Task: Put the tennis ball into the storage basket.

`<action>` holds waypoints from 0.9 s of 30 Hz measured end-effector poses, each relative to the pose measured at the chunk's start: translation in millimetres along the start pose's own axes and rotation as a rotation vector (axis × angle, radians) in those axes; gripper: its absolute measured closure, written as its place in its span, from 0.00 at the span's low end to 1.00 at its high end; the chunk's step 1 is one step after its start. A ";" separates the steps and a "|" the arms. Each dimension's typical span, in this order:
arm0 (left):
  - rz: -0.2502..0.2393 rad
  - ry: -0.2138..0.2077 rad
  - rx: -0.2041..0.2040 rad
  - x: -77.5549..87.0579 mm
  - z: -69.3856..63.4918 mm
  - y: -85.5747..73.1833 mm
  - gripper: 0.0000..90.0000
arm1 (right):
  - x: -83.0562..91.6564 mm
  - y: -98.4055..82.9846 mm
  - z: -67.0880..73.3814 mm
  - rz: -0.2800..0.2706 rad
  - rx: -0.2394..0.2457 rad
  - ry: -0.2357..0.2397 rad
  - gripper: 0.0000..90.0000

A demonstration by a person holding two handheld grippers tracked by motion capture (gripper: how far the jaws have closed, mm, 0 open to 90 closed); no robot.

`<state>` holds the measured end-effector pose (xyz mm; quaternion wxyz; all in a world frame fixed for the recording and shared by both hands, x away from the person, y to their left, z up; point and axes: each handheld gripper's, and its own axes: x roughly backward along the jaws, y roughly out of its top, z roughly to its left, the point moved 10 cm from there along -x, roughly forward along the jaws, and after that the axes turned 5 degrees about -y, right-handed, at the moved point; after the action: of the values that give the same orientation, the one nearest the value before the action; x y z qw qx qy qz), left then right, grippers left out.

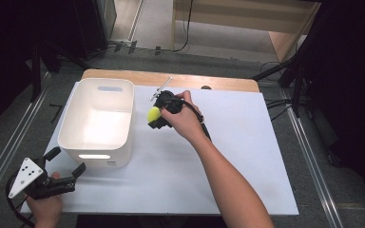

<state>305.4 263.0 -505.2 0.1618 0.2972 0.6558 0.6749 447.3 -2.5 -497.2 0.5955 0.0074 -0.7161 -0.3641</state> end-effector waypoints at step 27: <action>-0.004 0.000 0.005 -0.2 -0.2 0.3 0.00 | 36.6 30.2 21.7 -0.034 0.071 0.013 0.27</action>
<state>305.5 262.7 -505.0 0.1623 0.2963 0.6580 0.6730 430.8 14.6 -450.8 0.5931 0.0430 -0.7246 -0.3484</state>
